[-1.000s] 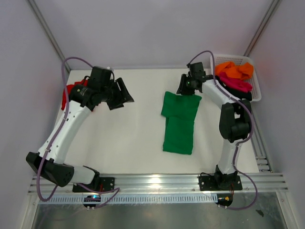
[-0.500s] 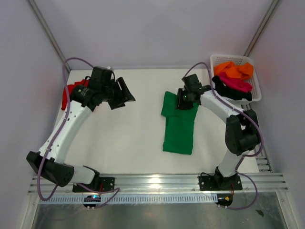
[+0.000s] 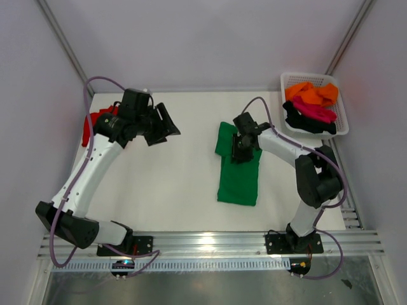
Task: Fold and stack the t-shirts
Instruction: Rotate the tshirt 90 degrees, then grab one side of the 2/3 rectangular tshirt with both arms, then fold the long partially folded tshirt into a neat square
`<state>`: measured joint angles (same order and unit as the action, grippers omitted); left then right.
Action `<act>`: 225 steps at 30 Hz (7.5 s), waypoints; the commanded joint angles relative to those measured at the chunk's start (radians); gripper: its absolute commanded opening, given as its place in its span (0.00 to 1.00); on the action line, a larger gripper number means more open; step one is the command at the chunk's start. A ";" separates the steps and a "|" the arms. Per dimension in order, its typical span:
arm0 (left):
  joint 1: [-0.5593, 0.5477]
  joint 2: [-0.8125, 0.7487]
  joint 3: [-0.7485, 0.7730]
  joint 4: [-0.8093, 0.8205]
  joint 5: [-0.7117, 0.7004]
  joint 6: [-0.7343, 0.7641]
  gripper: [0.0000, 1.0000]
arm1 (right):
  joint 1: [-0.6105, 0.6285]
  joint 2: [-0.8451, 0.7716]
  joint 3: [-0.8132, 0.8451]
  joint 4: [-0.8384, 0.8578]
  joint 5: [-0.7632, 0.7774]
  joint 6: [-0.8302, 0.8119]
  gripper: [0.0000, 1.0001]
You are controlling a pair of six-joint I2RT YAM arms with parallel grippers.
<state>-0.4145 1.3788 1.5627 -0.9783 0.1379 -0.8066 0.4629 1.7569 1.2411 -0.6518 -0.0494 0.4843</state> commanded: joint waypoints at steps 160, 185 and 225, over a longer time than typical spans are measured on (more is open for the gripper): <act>0.000 -0.625 -1.098 0.402 0.128 -0.338 0.77 | 0.399 -0.186 -0.782 0.986 -0.445 0.461 0.07; -0.001 -0.419 -1.273 0.461 0.163 -0.316 0.77 | 0.399 -0.238 -0.802 0.972 -0.411 0.482 0.07; -0.027 -0.155 -0.932 0.454 0.137 -0.192 0.00 | 0.381 -0.263 -0.669 0.816 -0.372 0.415 0.08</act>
<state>-0.4442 1.2095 0.5816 -0.4961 0.3168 -1.0351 0.8463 1.5341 0.5205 0.2249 -0.4370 0.9432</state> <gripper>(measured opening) 0.013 0.115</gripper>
